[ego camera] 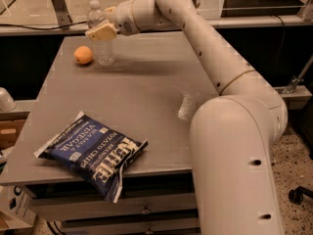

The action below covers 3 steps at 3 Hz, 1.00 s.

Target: Move water bottle near orange

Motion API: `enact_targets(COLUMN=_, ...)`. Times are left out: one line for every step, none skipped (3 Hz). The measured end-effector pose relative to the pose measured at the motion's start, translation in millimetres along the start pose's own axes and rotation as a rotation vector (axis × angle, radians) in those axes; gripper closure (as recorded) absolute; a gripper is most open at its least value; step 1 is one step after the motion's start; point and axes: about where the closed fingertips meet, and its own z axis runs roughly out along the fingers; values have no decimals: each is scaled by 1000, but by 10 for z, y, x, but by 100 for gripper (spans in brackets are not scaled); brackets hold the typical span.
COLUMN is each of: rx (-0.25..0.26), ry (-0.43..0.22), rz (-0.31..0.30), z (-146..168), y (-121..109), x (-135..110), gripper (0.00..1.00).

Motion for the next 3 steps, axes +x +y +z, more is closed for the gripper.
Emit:
enact_targets(rx=-6, ry=10, rz=14, z=-53, y=8, x=65, gripper=0)
enact_targets(rx=-7, ry=13, rz=20, z=-75, y=9, x=84, gripper=0)
enact_targets(rx=32, ry=8, rz=30, z=-312, y=-84, x=99, gripper=0)
